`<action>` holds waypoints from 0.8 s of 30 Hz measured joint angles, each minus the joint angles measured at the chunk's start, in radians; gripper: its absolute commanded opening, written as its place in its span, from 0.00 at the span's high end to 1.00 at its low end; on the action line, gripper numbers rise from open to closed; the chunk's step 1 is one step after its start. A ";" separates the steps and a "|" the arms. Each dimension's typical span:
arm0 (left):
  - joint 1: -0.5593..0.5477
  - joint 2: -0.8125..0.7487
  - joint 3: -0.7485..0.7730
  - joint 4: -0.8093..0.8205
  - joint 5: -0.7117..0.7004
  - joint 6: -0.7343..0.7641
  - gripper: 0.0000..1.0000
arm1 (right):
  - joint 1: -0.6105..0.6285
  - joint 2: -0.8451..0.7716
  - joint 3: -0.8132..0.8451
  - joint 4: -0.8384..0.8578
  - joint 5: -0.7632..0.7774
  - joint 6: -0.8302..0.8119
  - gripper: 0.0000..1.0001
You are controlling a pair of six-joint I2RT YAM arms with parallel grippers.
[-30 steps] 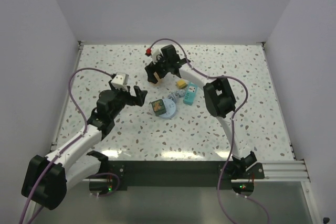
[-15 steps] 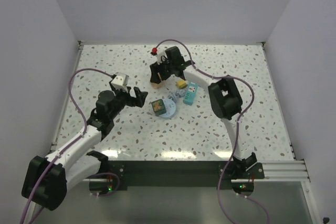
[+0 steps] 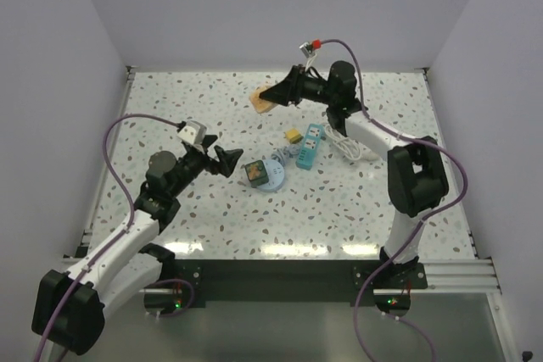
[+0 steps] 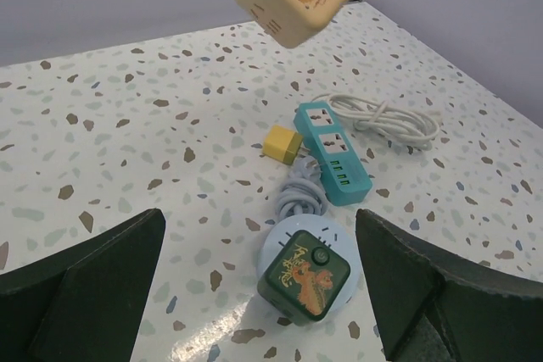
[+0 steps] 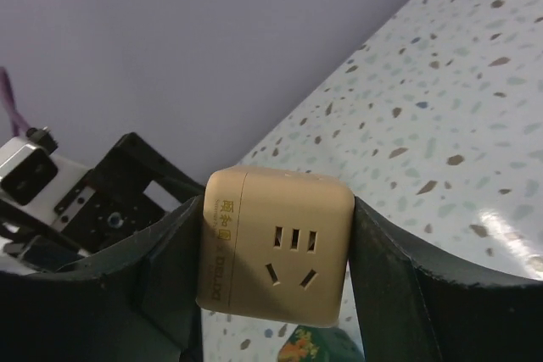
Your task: Insert the plug
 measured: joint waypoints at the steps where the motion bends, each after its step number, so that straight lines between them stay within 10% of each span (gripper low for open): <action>1: 0.000 0.000 0.000 0.000 0.003 0.002 0.00 | 0.006 0.000 -0.030 0.058 -0.023 0.056 1.00; 16: -0.018 -0.082 -0.003 0.050 0.129 0.056 0.01 | 0.023 -0.084 -0.286 0.646 -0.202 0.653 1.00; 24: -0.238 -0.010 0.015 0.063 0.053 0.134 0.02 | 0.025 -0.113 -0.413 0.730 -0.256 0.790 1.00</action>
